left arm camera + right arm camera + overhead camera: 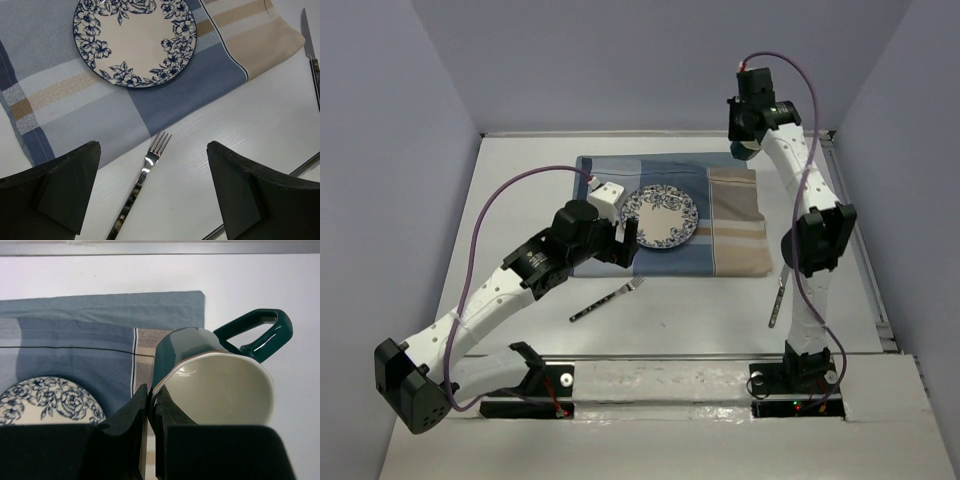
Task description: Set the dinner table for one person
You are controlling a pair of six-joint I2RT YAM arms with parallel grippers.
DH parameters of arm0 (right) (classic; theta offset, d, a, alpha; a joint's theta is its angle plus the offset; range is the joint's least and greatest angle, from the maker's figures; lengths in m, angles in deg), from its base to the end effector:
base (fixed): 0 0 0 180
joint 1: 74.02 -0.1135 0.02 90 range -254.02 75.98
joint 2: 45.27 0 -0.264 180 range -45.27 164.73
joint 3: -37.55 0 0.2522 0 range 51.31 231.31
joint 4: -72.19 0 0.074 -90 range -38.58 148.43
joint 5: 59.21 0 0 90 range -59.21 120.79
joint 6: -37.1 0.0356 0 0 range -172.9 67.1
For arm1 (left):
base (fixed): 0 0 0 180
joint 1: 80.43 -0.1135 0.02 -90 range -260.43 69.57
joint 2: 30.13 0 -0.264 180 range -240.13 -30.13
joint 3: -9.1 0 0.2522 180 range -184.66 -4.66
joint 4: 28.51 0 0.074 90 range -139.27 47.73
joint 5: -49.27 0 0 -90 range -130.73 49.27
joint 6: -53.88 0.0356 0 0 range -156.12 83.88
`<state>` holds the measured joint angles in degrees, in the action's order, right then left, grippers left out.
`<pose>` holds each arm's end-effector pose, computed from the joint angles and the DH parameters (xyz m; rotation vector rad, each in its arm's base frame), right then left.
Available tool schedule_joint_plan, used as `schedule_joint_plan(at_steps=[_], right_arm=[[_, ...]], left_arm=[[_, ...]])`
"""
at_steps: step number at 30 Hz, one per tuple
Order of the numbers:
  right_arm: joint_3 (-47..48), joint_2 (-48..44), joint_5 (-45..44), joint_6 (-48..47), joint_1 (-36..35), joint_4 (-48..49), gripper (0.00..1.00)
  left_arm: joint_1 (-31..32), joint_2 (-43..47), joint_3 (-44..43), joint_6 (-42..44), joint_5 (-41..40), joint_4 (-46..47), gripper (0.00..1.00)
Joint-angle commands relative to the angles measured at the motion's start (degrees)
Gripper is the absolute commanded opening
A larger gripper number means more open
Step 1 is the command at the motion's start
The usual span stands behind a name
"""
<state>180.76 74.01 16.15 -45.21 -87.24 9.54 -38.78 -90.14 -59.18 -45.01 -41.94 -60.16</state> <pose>0.4540 0.0974 0.3782 0.0296 2.2220 -0.0870 0.1785 -0.1577 0.3349 0.5564 1.9426 -0.5475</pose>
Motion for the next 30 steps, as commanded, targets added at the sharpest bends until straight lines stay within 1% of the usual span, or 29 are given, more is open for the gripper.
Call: schedule_joint_plan(at_steps=[1, 3, 6, 9, 16, 22, 23, 24, 26, 27, 29, 30], right_arm=[[14.76, 7.61, 3.12, -6.89, -0.84, -2.88, 0.0], [16.62, 10.95, 3.38, -6.98, -0.85, -3.23, 0.0], [14.09, 12.63, 3.38, -6.89, -0.85, -3.06, 0.0], [12.15, 13.43, 2.42, -6.98, -0.85, -2.88, 0.0], [7.41, 13.96, 5.22, -5.84, -0.85, -1.83, 0.0], [7.22, 15.98, 5.85, -4.87, -0.85, -1.74, 0.0], [7.22, 16.15, 5.5, -4.7, -0.85, -1.74, 0.05], [7.66, 16.33, 4.54, -4.43, -0.85, -1.74, 0.24], [8.36, 16.07, 2.87, -3.82, -0.85, -2.09, 0.5], [9.15, 15.37, 2.68, -3.29, -0.85, -2.18, 0.72], [9.94, 14.23, 2.51, -2.68, -0.85, -2.27, 0.86], [10.21, 13.44, 2.68, -1.63, -0.85, -2.27, 0.9]], left_arm=[[0.1, 0.51, -2.34, -1.92, -2.3, 1.1, 0.99], [-0.07, 0.42, -2.52, -2.36, -2.48, 1.45, 0.99], [-0.6, -0.19, -3.13, -2.8, -2.83, 1.54, 0.99], [-0.95, -0.99, -3.66, -3.07, -2.74, 1.54, 0.99], [-1.75, -2.48, -4.01, -3.68, -1.6, 1.89, 0.99], [-2.36, -2.66, -4.19, -3.68, -1.42, 1.63, 0.99], [-2.45, -2.66, -4.19, -3.68, -1.51, 1.54, 0.99], [-2.71, -2.57, -4.1, -3.77, -1.51, 1.54, 0.99], [-2.8, -2.57, -4.01, -4.12, -1.34, 1.54, 0.99], [-2.97, -2.48, -4.01, -4.3, -0.9, 1.72, 0.99], [-2.98, -2.48, -4.01, -4.39, -0.72, 1.89, 0.99], [-2.98, -2.57, -4.01, -4.3, -0.63, 2.07, 0.99]])
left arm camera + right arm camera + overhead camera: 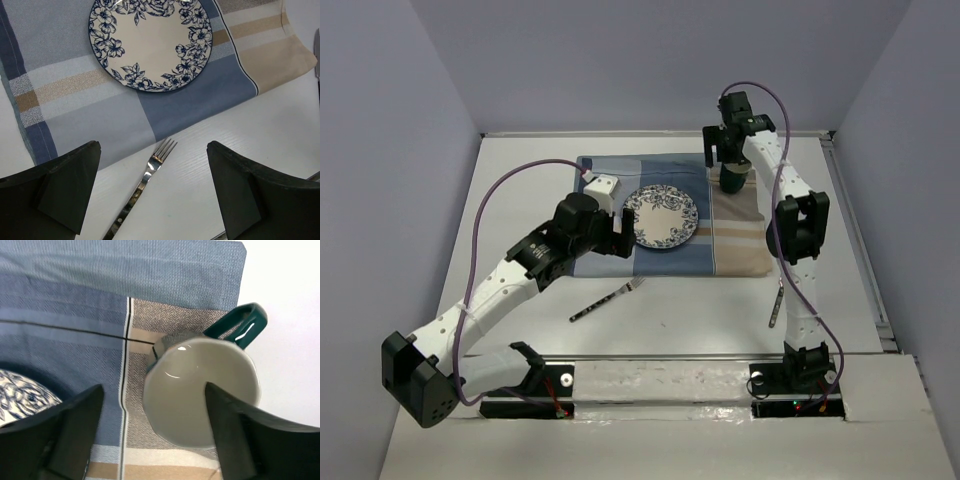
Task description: Set the dinner table for one person
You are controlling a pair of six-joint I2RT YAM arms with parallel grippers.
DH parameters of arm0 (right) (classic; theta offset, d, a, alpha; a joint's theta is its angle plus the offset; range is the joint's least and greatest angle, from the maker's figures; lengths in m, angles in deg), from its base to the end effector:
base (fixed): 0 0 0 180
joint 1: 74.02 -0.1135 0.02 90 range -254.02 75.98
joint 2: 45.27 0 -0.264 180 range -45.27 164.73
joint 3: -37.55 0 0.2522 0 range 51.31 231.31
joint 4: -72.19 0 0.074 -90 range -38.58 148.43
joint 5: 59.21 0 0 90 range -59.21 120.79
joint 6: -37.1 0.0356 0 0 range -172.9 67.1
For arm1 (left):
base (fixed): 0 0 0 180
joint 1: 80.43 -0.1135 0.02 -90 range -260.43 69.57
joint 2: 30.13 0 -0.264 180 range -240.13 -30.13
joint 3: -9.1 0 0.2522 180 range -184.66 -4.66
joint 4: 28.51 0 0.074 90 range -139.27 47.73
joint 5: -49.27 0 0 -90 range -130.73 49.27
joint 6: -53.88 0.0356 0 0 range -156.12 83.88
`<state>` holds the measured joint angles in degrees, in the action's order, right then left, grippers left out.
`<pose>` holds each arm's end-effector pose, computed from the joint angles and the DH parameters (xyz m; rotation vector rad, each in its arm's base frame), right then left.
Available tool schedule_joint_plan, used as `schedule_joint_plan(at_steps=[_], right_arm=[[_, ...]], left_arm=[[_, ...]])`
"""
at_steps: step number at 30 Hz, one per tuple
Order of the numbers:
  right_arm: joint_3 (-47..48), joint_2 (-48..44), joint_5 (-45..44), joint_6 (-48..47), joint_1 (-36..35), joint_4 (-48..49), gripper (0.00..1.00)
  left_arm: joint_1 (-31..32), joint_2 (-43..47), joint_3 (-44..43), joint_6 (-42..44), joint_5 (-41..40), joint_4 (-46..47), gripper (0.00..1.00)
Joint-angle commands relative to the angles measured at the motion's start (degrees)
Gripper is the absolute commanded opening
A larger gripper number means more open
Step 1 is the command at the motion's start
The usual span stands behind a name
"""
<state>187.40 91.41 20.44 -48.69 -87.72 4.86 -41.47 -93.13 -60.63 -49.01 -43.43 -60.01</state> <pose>0.5081 0.1173 0.2637 -0.1336 2.4930 -0.0976 0.1955 -0.1559 0.3324 0.4307 1.9968 -0.5281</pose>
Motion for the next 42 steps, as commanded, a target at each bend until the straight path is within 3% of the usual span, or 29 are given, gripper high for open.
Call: schedule_joint_plan(at_steps=[1, 3, 7, 8, 10, 11, 14, 15, 19, 27, 42], right_arm=[[3.74, -4.92, -1.52, 2.47, -0.37, 2.41, 0.96], [2.78, -8.79, -1.6, 5.35, -0.37, 2.32, 0.97], [-11.07, -21.08, -6.33, 14.49, -0.37, 2.76, 0.94], [-22.16, -24.59, -9.13, 16.6, -0.37, 3.98, 0.92], [-35.13, -36.27, -11.09, 23.19, -0.37, 5.65, 0.87], [-47.2, -40.05, -11.71, 25.48, -0.37, 6.27, 0.78], [-66.83, -53.68, -9.53, 34.18, 1.47, 4.26, 0.69], [-70.75, -59.46, -8.12, 38.03, 2.35, 3.3, 0.67], [-82.71, -66.88, -1.09, 43.07, 5.43, -0.13, 0.61], [-88.19, -62.51, 0.07, 48.09, 7.36, -0.5, 0.63], [-92.06, -55.3, -3.98, 44.93, 13.78, 3.55, 0.58]], left_arm=[[-0.38, 0.34, -2.57, -0.3, 1.03, 2.09, 0.99], [-0.46, 0.16, -2.75, 0.14, 1.2, 2.53, 0.99], [-0.55, 0.42, -1.96, 0.67, 2.35, 3.23, 0.99], [-0.55, 0.69, -1.52, 0.67, 2.43, 3.32, 0.99], [-0.46, 2.0, 0.06, 0.67, 2.44, 3.76, 0.99], [-0.46, 2.35, 1.28, 0.75, 2.44, 3.94, 0.99], [-0.38, 4.28, 3.4, 0.49, 4.63, 3.85, 0.99], [-0.11, 4.64, 3.75, 0.32, 4.81, 3.76, 0.99], [2.07, 5.7, 4.55, 0.49, 4.72, 3.85, 0.99], [5.07, 7.8, 5.43, 1.37, 3.32, 4.03, 0.99], [5.07, 9.3, 4.73, 2.16, 0.42, 3.15, 0.99]])
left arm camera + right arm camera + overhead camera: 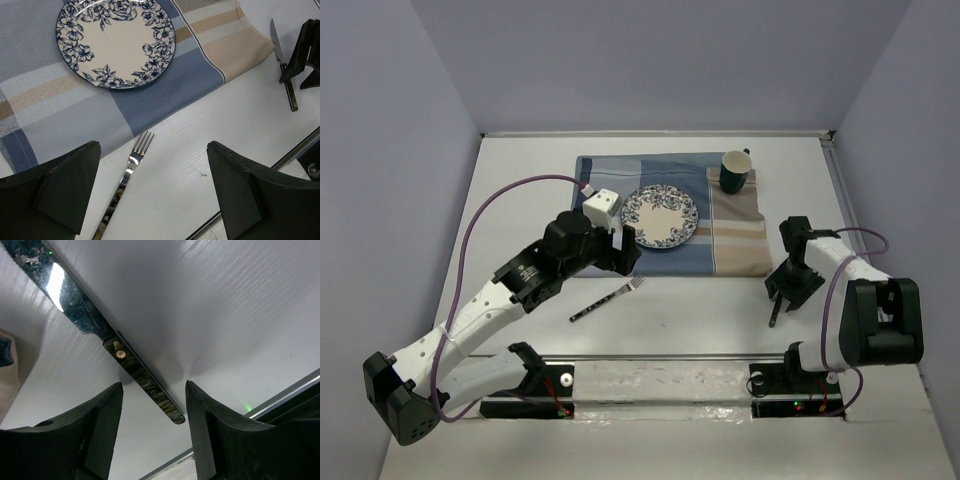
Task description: Set the dinner table for one person
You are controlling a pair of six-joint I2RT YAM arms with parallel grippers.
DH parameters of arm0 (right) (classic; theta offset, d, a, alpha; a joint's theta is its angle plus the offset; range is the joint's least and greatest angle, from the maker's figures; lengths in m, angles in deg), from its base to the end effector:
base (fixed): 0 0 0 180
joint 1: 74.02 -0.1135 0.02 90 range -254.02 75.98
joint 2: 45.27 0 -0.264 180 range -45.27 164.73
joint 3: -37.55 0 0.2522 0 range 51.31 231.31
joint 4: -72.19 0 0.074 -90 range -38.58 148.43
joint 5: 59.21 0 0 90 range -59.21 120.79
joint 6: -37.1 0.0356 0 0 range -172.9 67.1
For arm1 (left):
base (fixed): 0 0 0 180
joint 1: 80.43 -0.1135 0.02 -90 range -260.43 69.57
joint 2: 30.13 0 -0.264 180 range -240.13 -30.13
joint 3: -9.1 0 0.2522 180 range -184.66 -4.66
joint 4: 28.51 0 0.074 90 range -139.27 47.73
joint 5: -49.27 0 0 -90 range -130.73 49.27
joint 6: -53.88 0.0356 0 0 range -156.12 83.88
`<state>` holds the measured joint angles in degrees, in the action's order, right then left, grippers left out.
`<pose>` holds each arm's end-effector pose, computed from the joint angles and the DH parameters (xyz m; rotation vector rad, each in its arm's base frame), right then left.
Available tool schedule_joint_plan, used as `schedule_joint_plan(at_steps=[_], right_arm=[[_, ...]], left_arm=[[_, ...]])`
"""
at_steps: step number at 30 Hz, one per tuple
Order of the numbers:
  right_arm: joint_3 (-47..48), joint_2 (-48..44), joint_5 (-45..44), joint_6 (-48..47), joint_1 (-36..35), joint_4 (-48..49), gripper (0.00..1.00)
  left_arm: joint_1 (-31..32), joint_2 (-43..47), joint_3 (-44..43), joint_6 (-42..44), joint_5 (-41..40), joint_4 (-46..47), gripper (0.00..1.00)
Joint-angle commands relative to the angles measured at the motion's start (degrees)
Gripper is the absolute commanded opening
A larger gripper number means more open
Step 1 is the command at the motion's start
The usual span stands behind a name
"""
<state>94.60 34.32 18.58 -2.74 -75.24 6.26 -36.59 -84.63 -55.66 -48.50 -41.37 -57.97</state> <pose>0.2083 -0.0031 0.1677 1.2520 2.7406 -0.2730 0.1578 -0.1510 0.3373 0.5239 1.8888 -0.6467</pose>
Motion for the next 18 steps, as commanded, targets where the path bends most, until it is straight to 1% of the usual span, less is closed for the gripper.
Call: schedule_joint_plan(at_steps=[1, 4, 5, 6, 7, 9, 10, 11, 14, 15, 16, 17, 18], right_arm=[[0.75, 2.66, -2.21, -1.19, 1.3, 2.67, 0.55], [0.66, 5.92, -1.33, -1.64, 1.83, 4.78, 0.47], [0.48, 6.97, -1.42, -1.64, 1.83, 5.83, 0.38], [0.31, 7.33, -1.59, -1.81, 1.83, 6.45, 0.36], [0.22, 7.85, -2.11, -1.9, 1.83, 7.24, 0.26], [0.57, 8.73, -4.3, -1.9, 1.83, 7.34, 0.15], [1.0, 8.82, -4.93, -2.33, 2.35, 6.9, 0.06], [1.62, 8.48, -5.8, -2.6, 2.36, 6.46, 0.01], [5.3, 5.84, -10.98, -4.88, 2.36, 3.22, 0.0], [6.79, 5.14, -14.3, -5.84, 2.36, 1.81, 0.0], [10.2, 3.39, -15.03, -7.42, 2.36, -0.46, 0.0], [12.06, 2.16, -15.13, -9.52, 2.36, -0.57, 0.0], [13.91, 0.67, -15.39, -11.29, 0.88, -0.83, 0.0]], left_arm=[[0.2, 0.71, -0.32, 1.83, -1.73, 1.11, 0.99], [0.2, 0.54, -0.5, 2.62, -2.78, 1.11, 0.99], [0.11, 0.45, -0.41, 2.8, -3.57, 1.29, 0.99], [0.11, 0.36, -0.33, 2.89, -3.83, 1.38, 0.99], [0.11, 0.27, -0.32, 2.98, -4.1, 1.47, 0.99], [0.11, 0.01, -0.41, 2.89, -4.45, 1.64, 0.99], [0.02, 0.01, -0.41, 2.63, -4.63, 1.64, 0.99], [0.02, -0.08, -0.33, 2.45, -4.63, 1.9, 0.99], [-0.24, -0.6, -0.15, 1.92, -4.63, 2.43, 0.99], [-0.24, -0.87, -0.24, 1.84, -4.72, 2.26, 0.99], [-0.41, -1.22, -0.41, 1.66, -5.15, 2.17, 0.99], [-0.5, -1.48, -0.59, 1.4, -5.24, 2.08, 0.99], [-0.77, -2.01, -0.94, 1.31, -5.33, 1.65, 0.99]])
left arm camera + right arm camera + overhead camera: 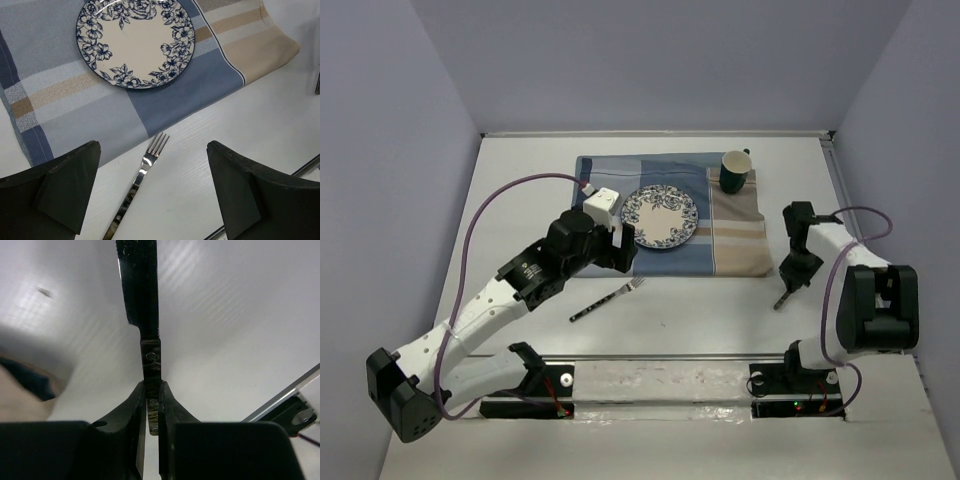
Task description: Set the dinner table for one person
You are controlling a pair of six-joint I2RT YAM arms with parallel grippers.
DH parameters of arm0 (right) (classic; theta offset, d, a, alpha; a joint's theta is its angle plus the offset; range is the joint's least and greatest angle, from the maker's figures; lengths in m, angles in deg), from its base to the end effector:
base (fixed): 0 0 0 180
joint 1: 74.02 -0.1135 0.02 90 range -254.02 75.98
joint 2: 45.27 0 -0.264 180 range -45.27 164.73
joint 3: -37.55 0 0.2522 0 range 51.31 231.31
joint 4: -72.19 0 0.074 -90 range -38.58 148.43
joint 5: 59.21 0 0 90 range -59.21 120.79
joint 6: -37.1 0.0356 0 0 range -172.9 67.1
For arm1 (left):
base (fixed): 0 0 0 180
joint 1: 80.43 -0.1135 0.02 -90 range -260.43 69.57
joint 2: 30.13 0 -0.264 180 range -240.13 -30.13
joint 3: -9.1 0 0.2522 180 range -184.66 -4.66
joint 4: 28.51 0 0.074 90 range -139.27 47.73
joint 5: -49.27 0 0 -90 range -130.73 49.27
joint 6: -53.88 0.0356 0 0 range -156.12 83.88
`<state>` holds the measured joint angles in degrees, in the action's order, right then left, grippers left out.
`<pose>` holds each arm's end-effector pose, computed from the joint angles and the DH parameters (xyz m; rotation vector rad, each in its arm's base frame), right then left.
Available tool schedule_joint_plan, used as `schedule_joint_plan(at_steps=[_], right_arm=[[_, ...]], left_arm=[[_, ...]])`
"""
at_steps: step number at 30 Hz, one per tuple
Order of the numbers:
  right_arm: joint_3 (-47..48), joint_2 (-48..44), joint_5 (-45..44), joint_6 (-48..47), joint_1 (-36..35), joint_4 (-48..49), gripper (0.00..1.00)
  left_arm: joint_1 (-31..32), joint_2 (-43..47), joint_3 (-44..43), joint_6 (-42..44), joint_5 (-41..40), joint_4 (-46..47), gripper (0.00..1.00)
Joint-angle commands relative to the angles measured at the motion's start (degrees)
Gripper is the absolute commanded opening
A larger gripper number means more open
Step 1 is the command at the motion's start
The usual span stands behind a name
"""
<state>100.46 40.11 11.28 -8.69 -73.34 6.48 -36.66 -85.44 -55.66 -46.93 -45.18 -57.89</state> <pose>0.2350 -0.0147 0.1727 1.1345 2.7253 -0.4539 0.1618 -0.1512 0.3347 0.5043 1.8926 -0.5618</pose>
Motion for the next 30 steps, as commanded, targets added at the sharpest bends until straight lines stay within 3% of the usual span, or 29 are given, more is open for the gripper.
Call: schedule_joint_plan(at_steps=[1, 6, 9, 12, 21, 30], right_arm=[[11.81, -7.75, -6.61, -9.45, -1.91, -1.06, 0.0], [24.31, -9.28, 0.95, -20.46, -8.76, 0.09, 0.0], [30.29, -5.15, 9.46, -25.65, -15.7, 0.61, 0.0], [33.9, -0.33, 12.56, -28.73, -21.42, 1.23, 0.0], [40.32, 13.39, 22.57, -30.23, -21.96, 5.18, 0.0], [43.57, 24.03, 23.29, -27.86, -21.96, 8.7, 0.0]], left_arm=[[-0.79, -1.47, -1.2, -0.7, -1.7, 0.86, 0.99], [-3.76, -3.22, -2.08, -6.04, -5.56, -4.84, 0.99], [-9.56, -3.93, -0.24, -11.93, -2.24, -10.92, 0.99], [-11.15, -4.72, 2.21, -15.63, 3.03, -12.33, 0.99], [-13.71, -6.47, 2.32, -15.82, 6.82, -19.35, 0.99], [-13.45, -10.52, 0.73, -13.63, 9.29, -22.88, 0.98]])
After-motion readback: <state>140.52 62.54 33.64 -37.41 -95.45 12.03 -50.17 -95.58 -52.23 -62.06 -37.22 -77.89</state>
